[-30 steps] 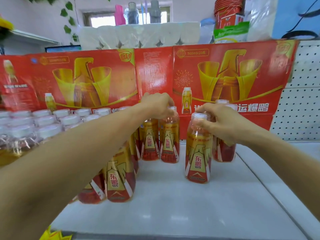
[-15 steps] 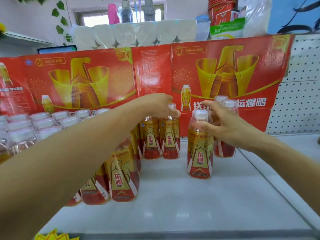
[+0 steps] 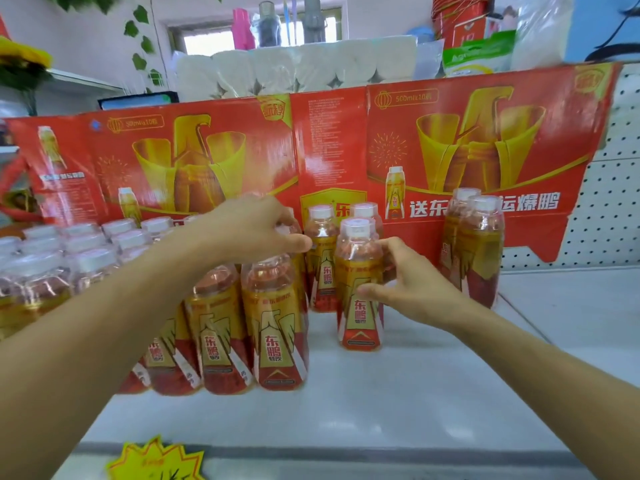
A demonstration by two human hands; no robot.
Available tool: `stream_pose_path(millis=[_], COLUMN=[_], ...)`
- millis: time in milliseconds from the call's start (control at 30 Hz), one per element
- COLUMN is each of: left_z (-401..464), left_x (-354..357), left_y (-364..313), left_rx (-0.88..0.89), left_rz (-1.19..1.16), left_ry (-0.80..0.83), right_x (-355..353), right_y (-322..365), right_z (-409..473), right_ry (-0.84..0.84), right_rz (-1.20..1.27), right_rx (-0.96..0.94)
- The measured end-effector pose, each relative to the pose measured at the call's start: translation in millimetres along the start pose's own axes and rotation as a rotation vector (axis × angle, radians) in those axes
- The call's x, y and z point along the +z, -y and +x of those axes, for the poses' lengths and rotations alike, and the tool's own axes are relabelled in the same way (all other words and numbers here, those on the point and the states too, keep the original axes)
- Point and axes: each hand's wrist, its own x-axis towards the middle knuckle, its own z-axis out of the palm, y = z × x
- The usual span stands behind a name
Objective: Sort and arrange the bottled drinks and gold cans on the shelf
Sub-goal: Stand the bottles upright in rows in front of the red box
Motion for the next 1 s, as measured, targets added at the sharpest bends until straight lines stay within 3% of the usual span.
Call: stream_pose_path(millis=[600, 667, 767, 833, 900, 1000], left_z=[-8, -11, -15, -15, -14, -14], left_x=[10, 17, 28, 30, 31, 36], left_y=[3, 4, 6, 6, 6, 7], left_rx=[0.018, 0.007, -0.001, -0.008, -0.008, 0.009], left_rz=[0.01, 0.01, 0.077, 0.093, 0.095, 0.109], left_ry=[-0.088, -0.108, -0.145, -0.155, -0.158, -0.226], right_x=[38, 29, 0, -25, -44, -58], right_y=[13, 5, -23, -47, -70, -99], right_z=[22, 18, 10, 6, 5, 11], right_ry=[0.089, -0.089, -0.614, -0.872, -0.947, -0.801], right_rz=[0.041, -0.01, -0.152, -0.221, -0.226, -0.127], right_rx=[0.012, -0.047, -0.116, -0.044, 0.086, 0.289])
